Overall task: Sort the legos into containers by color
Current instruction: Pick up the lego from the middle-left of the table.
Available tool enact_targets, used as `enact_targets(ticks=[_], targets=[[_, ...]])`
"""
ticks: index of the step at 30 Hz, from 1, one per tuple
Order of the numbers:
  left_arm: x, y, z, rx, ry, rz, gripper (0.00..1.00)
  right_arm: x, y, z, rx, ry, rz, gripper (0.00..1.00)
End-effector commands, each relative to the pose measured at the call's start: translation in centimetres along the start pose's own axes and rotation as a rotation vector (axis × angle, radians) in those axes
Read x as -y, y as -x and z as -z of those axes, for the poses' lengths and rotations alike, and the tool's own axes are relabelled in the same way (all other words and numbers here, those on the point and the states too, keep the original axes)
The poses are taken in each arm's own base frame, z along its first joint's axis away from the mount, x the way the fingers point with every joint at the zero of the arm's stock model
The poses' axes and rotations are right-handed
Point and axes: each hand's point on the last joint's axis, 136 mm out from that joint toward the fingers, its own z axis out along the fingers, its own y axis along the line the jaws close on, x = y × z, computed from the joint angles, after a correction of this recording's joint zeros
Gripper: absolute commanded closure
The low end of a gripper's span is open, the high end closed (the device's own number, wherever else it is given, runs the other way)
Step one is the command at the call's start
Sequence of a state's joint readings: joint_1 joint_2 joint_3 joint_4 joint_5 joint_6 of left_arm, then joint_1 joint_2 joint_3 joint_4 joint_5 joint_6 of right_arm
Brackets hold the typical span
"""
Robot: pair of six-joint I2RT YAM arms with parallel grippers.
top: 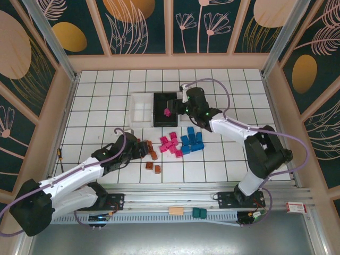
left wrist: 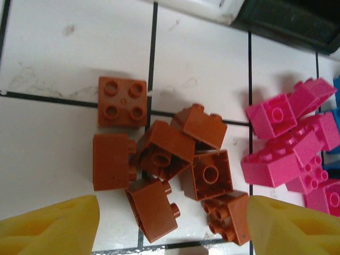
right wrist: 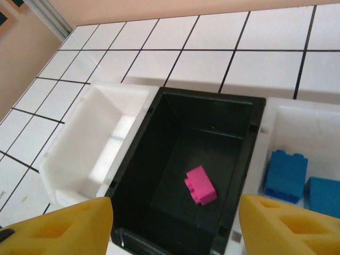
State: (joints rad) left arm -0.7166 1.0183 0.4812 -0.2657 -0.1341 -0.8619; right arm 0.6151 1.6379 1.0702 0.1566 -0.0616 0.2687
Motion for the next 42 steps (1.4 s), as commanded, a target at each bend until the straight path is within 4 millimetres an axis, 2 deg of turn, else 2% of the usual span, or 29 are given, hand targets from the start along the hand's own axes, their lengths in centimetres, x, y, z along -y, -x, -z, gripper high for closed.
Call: enact_targets(ticks=[1,4,9,16,20,27,31,34,38,40,42], targets=[[0.5,-1.1,-0.5,-0.05,-0.025,0.012,0.29,-0.5,-0.3,0.9,0.018,0.024,-0.014,0.35],[0.2,-1.6,-1.3,-0.079,-0.003,0.009,0.38,-0.5,-0.4,1.3,0.022,0.026,-0.016,0.35],[-0.7,-2.8,-2.7,-0.121,0.04,0.021,0.44,-0.7,0.1,2.1,0.041,0.033,-0.018,0.35],[-1.5,-2.4,-3.7,-0.096,0.094,0.0,0.5,-1.1,0.5,2.8,0.058,0.046,-0.018,0.35],[-2.4,-2.7,-4.1,-0.097,0.137,-0.011,0.58,-1.0,0.6,2.9,0.06,0.044,-0.015,0.35],[-2.8,-2.5,-3.4,-0.079,0.142,-0.003,0.71,-0.8,0.8,3.2,0.069,0.033,-0.015,0.35],[-2.1,-2.0,-2.0,-0.075,0.112,0.012,0.79,-0.7,0.8,3.4,0.072,0.031,-0.022,0.35],[-0.1,-0.1,0.4,-0.022,0.036,0.037,0.79,-0.5,0.9,3.9,0.084,0.025,-0.035,0.35],[3.8,5.3,4.2,0.136,-0.059,-0.004,0.72,-0.3,0.3,4.4,0.078,0.025,-0.062,0.36],[5.3,7.6,4.3,0.178,-0.033,-0.062,0.72,-0.2,-0.3,4.6,0.068,0.029,-0.085,0.36],[7.2,9.7,3.6,0.205,-0.021,-0.117,0.74,-0.2,-0.9,5.0,0.059,0.04,-0.108,0.36]])
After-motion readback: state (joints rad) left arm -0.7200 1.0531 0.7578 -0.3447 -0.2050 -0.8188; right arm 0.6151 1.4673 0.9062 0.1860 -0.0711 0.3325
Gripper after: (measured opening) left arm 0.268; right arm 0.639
